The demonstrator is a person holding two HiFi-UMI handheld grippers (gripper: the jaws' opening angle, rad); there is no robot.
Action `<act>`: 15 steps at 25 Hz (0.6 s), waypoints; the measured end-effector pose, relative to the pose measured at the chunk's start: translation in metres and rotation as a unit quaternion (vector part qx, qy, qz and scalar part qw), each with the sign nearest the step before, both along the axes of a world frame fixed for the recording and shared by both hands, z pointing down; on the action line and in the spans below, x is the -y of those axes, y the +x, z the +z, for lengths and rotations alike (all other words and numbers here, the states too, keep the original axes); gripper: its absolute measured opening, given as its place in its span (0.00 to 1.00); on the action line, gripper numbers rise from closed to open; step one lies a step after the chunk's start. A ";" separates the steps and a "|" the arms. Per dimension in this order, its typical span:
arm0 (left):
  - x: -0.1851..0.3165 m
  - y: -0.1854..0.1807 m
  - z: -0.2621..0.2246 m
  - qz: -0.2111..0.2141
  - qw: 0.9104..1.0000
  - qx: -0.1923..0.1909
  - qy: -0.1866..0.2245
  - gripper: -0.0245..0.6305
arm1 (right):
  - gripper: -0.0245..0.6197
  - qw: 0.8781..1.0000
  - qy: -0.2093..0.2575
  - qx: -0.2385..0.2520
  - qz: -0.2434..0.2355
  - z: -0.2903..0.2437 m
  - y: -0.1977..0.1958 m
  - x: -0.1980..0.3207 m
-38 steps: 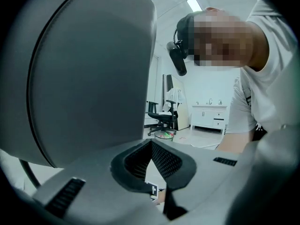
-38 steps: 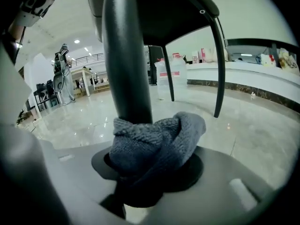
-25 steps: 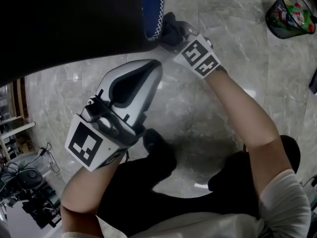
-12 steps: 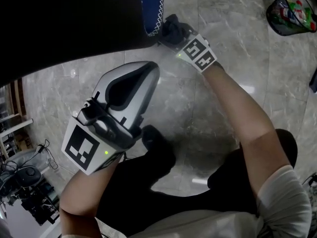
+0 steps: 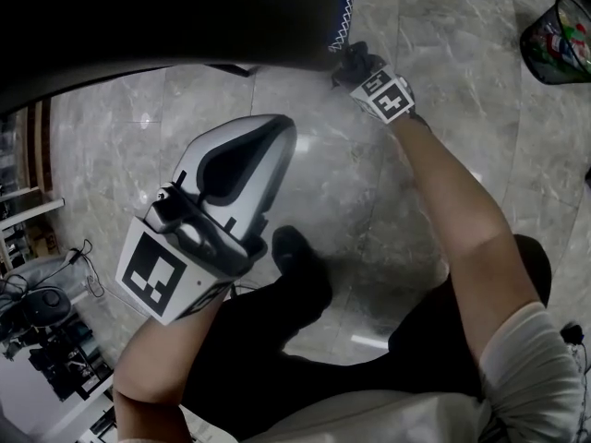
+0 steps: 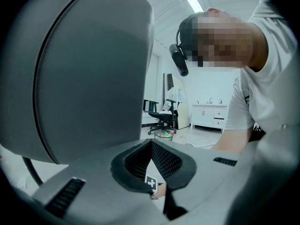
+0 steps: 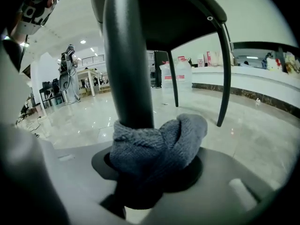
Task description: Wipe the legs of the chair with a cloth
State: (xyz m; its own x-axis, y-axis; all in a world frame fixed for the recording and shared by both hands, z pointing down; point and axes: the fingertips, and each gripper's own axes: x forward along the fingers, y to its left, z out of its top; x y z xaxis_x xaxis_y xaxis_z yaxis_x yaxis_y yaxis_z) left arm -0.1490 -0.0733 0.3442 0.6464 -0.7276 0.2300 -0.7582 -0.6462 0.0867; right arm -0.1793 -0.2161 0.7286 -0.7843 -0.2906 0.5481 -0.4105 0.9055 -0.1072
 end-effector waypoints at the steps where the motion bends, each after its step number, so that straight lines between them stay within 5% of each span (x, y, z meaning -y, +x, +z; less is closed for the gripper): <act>1: 0.001 0.002 -0.003 0.004 1.000 -0.001 0.003 0.04 | 0.32 1.000 0.007 -0.001 -0.005 -0.010 -0.001 -0.001; 11: 0.031 0.078 0.003 0.093 0.995 -0.023 0.007 0.04 | 0.31 0.981 0.138 0.135 -0.037 -0.226 -0.002 -0.004; 15: 0.033 0.093 0.012 0.104 0.994 -0.022 -0.001 0.04 | 0.31 0.971 0.153 0.179 -0.034 -0.253 0.002 -0.008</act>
